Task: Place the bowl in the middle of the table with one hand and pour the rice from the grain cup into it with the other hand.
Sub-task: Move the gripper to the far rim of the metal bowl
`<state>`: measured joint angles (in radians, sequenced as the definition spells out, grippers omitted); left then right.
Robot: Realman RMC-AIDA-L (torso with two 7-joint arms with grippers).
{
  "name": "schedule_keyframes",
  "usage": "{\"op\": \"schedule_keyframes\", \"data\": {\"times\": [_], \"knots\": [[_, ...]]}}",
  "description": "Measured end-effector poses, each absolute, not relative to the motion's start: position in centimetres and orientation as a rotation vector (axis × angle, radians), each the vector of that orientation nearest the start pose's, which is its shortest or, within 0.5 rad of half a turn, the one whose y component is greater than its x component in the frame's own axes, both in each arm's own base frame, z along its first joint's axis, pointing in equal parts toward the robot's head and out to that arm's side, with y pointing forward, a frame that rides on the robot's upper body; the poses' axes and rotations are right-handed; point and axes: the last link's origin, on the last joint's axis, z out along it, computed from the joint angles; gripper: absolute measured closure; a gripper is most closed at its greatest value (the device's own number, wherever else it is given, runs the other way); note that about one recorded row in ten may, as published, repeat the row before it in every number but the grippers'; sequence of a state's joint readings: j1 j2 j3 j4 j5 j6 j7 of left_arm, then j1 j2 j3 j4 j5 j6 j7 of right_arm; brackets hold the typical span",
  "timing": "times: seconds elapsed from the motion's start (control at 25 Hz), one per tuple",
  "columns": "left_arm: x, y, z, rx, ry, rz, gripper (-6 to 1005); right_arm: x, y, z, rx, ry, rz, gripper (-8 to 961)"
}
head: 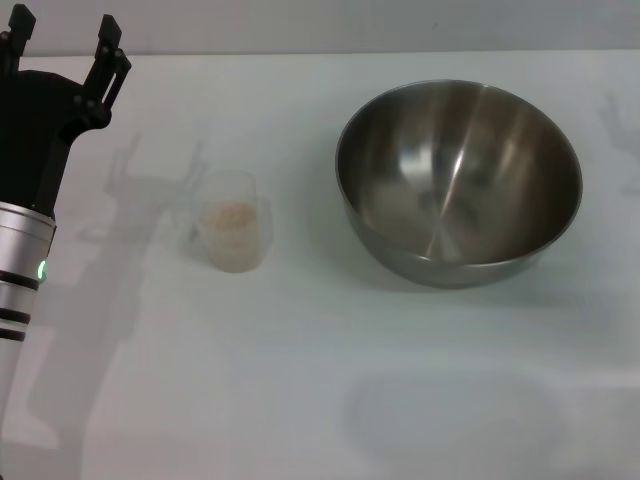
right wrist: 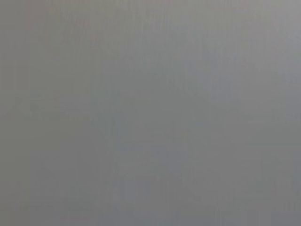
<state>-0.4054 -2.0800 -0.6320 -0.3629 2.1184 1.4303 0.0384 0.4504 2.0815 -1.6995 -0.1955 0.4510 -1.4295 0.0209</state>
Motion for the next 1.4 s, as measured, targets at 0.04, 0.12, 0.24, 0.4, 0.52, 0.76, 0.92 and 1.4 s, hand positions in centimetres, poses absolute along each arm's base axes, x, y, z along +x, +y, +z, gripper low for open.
{"op": "schedule_keyframes", "data": {"times": [0.04, 0.12, 0.24, 0.4, 0.52, 0.76, 0.92, 1.4], "knots": [[-26.0, 31.6, -2.0, -1.534, -0.279, -0.958, 156, 29.9, 34.1, 5.2, -1.305, 0.199, 0.813, 187], [-26.0, 31.6, -2.0, -1.534, -0.278, -0.958, 157, 29.9, 34.1, 5.2, -1.303, 0.188, 0.807, 187], [-26.0, 31.6, -2.0, -1.534, -0.277, -0.960, 158, 29.9, 34.0, 5.3, -1.301, 0.168, 0.788, 187], [-25.9, 31.6, -2.0, -1.534, -0.277, -0.964, 161, 29.9, 34.0, 5.3, -1.301, 0.160, 0.777, 187], [-25.8, 31.6, -2.1, -1.535, -0.278, -0.968, 162, 29.8, 33.9, 5.3, -1.301, 0.109, 0.731, 187], [-25.8, 31.5, -2.1, -1.534, -0.279, -0.970, 166, 28.8, 34.2, 5.5, -1.273, -0.054, 0.587, 188], [-25.9, 31.6, -2.0, -1.535, -0.276, -0.965, 168, 28.3, 35.4, 5.2, -1.301, 0.022, 0.609, 188], [-26.3, 31.6, -1.7, -1.530, -0.272, -0.949, 174, 22.4, 38.2, 4.4, -1.600, 0.475, 0.682, 188]]}}
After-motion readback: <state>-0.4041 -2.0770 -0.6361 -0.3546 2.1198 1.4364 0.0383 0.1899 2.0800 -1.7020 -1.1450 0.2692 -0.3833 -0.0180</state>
